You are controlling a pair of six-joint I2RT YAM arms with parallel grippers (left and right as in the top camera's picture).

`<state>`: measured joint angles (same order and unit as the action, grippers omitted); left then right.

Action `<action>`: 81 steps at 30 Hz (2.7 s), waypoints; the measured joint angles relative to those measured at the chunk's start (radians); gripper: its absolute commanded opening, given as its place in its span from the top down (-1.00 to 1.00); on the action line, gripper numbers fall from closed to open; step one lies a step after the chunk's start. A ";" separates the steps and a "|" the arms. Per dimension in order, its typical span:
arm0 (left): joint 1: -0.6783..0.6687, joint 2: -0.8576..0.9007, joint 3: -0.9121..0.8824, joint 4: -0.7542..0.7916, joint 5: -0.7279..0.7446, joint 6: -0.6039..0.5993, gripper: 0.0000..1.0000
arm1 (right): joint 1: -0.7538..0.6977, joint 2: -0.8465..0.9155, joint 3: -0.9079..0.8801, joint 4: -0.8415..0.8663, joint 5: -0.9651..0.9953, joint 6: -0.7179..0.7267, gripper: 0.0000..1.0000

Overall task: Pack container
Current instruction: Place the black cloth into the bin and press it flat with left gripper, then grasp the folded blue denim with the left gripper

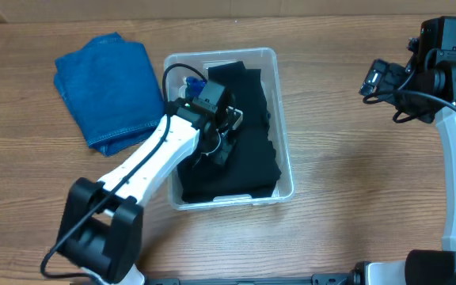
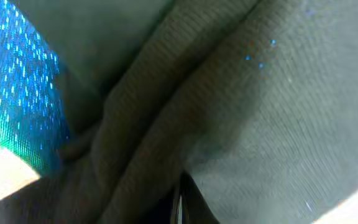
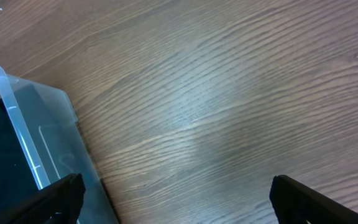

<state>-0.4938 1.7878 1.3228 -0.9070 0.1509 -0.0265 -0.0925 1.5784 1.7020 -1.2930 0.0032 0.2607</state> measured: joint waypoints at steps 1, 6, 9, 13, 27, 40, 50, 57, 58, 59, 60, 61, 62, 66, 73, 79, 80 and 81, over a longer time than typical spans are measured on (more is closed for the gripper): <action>0.005 0.027 0.000 0.009 -0.003 -0.003 0.88 | 0.000 0.000 0.000 -0.002 0.000 0.000 -1.00; 0.012 0.058 0.055 -0.041 -0.010 -0.019 0.74 | 0.000 0.000 0.000 -0.005 0.000 0.000 -1.00; 0.012 0.070 0.212 -0.155 -0.020 -0.020 0.87 | 0.000 0.000 -0.001 -0.007 0.000 0.000 -1.00; 0.009 0.069 0.378 -0.217 0.032 -0.024 0.88 | 0.000 0.000 -0.001 -0.007 0.000 0.000 -1.00; -0.034 0.279 0.236 -0.089 0.002 -0.094 0.92 | 0.000 0.000 -0.001 -0.008 0.000 0.001 -1.00; 0.161 -0.309 0.375 -0.221 -0.199 -0.134 -1.00 | 0.000 0.000 -0.001 -0.008 0.000 0.000 -1.00; 0.995 -0.040 0.371 -0.071 0.095 -0.176 -1.00 | 0.000 0.000 -0.002 -0.008 0.000 0.000 -1.00; 1.137 0.328 0.370 0.038 0.375 -0.128 -1.00 | 0.000 0.000 -0.002 -0.008 0.000 0.001 -1.00; 1.137 0.369 0.370 0.055 0.406 -0.118 -1.00 | 0.000 0.000 -0.002 -0.008 0.000 0.000 -1.00; 1.135 0.410 0.369 0.076 0.451 -0.100 -1.00 | 0.000 0.000 -0.002 -0.008 0.000 0.000 -1.00; 1.135 0.443 0.369 0.094 0.490 -0.086 -1.00 | 0.000 0.000 -0.002 -0.009 -0.001 0.001 -1.00; 1.135 0.474 0.368 0.114 0.528 -0.073 -1.00 | 0.000 0.000 -0.002 -0.009 0.000 0.001 -1.00; 1.135 0.487 0.368 0.137 0.568 -0.068 -1.00 | 0.000 0.000 -0.002 -0.009 0.000 0.000 -1.00; 1.098 0.507 0.368 0.202 0.637 -0.071 -1.00 | 0.000 0.000 -0.002 -0.010 0.000 0.000 -1.00; 0.959 0.522 0.368 0.265 0.605 -0.101 0.92 | 0.000 0.000 -0.002 -0.029 0.000 0.000 -1.00; 0.951 0.499 0.374 0.128 0.610 -0.102 0.92 | 0.000 0.000 -0.002 -0.035 0.000 0.000 -1.00; 0.951 0.473 0.369 0.101 0.605 -0.097 0.92 | 0.000 0.000 -0.002 -0.035 0.000 0.000 -1.00; 0.948 0.436 0.364 0.079 0.596 -0.093 0.92 | 0.000 0.000 -0.002 -0.035 0.000 0.000 -1.00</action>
<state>0.4541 2.2238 1.6867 -0.8284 0.7471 -0.1192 -0.0929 1.5784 1.7000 -1.3285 0.0029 0.2607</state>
